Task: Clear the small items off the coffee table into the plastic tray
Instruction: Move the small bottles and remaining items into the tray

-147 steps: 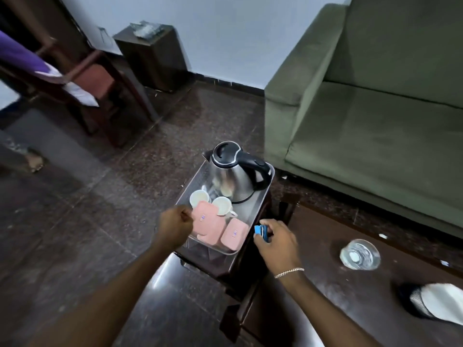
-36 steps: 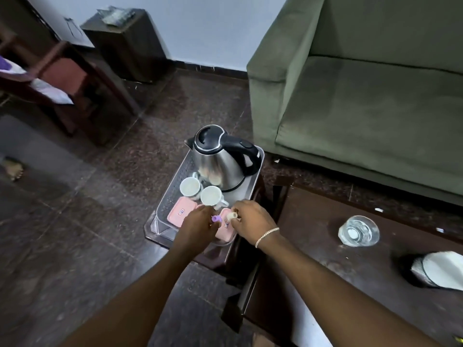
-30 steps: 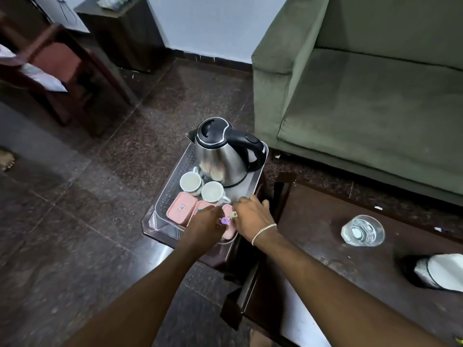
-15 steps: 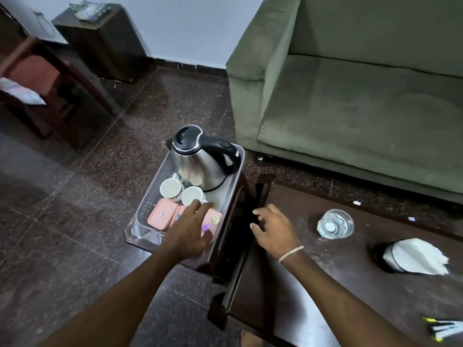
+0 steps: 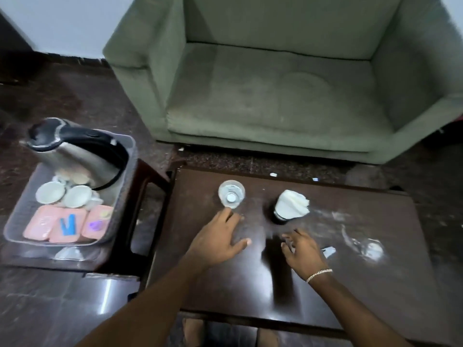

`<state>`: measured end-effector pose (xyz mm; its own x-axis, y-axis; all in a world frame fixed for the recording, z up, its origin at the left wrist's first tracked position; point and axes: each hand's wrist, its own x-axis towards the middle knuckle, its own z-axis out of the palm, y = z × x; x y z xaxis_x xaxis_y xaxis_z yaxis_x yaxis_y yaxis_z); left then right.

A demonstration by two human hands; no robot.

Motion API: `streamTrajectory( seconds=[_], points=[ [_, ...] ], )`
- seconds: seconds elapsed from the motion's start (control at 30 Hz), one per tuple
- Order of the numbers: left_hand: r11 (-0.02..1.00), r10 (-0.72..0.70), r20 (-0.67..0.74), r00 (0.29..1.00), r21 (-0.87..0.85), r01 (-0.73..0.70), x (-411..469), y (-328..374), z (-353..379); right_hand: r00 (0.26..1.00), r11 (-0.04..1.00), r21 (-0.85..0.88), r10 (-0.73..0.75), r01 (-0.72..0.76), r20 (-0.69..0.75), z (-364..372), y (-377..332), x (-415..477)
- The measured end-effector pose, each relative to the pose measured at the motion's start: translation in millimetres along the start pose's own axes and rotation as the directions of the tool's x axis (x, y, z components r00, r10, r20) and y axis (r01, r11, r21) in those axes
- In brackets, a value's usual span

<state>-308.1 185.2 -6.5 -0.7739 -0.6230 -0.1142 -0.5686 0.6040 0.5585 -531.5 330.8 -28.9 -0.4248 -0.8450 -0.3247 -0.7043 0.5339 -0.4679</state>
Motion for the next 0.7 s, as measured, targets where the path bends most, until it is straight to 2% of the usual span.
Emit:
streamTrajectory(
  seconds=[0.1, 0.2, 0.3, 0.43, 0.53, 0.7],
  points=[
    [0.998, -0.038, 0.168, 0.985, -0.041, 0.045, 22, 52, 54, 0.996, 0.995, -0.041, 0.085, -0.086, -0.024, -19, 55, -17],
    [0.994, -0.073, 0.252, 0.965, -0.060, 0.091, 39, 93, 100, 0.990, 0.987, -0.072, 0.140, -0.141, -0.016, -31, 102, -26],
    [0.991, -0.104, 0.301, 0.948, -0.048, 0.124, 54, 122, 140, 0.985, 0.980, -0.116, 0.168, -0.162, 0.040, -33, 140, -25],
    [0.983, -0.157, 0.358, 0.920, -0.035, 0.182, 67, 145, 181, 0.982, 0.987, -0.078, 0.152, -0.144, 0.111, -22, 161, -16],
    [0.975, -0.190, 0.384, 0.904, -0.038, 0.221, 74, 158, 203, 0.980, 0.988, -0.003, 0.155, -0.156, 0.125, -12, 167, -8],
    [0.962, -0.237, 0.355, 0.904, -0.044, 0.269, 71, 158, 223, 0.961, 0.952, 0.136, 0.262, -0.273, 0.094, 6, 163, -11]
  ],
)
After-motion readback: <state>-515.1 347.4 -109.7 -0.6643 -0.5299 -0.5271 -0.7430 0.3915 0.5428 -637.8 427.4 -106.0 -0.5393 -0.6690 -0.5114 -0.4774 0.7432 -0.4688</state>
